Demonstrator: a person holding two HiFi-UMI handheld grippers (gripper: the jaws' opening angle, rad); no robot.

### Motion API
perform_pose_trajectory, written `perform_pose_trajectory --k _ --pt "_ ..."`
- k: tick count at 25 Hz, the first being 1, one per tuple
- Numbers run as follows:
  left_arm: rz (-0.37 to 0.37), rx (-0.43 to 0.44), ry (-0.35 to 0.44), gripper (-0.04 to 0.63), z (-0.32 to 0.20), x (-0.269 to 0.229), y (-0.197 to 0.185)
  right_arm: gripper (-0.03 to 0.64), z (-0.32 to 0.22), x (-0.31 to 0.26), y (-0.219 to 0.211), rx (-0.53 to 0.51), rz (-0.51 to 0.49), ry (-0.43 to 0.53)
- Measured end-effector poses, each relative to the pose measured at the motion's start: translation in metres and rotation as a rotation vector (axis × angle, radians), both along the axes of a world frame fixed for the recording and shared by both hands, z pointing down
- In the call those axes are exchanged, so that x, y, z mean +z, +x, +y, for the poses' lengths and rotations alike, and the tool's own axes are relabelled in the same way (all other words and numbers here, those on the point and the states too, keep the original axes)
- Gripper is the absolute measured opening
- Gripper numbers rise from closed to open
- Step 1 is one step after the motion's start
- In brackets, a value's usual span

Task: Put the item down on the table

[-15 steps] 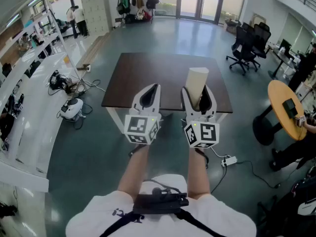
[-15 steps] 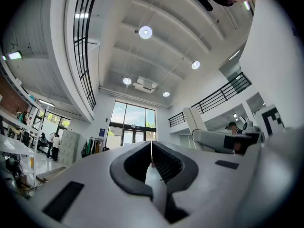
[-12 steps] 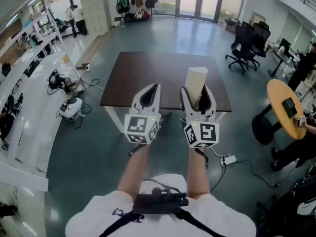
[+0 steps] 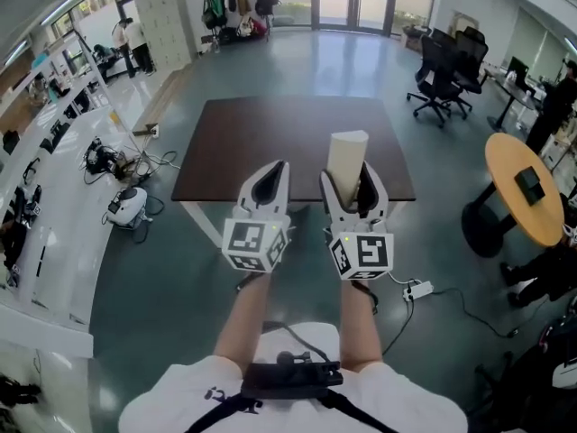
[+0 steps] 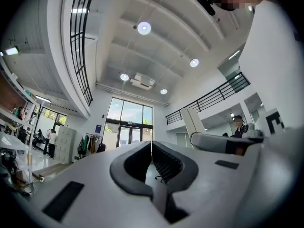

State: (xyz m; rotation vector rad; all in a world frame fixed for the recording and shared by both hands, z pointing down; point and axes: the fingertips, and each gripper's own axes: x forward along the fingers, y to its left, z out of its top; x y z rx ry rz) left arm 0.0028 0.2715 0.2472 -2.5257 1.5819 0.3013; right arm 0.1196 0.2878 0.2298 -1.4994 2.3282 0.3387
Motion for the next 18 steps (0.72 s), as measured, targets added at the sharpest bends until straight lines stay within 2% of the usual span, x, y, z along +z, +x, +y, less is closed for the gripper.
perform_pose_trajectory --k 9,18 --pt "-0.042 0.006 -0.005 0.014 -0.036 0.006 0.022 0.311 -0.035 0.004 0.018 0.011 -0.031 -0.004" --pt "-0.012 0.041 0.023 0.014 -0.150 0.002 0.024 0.311 -0.137 0.000 0.019 0.041 -0.012 0.011"
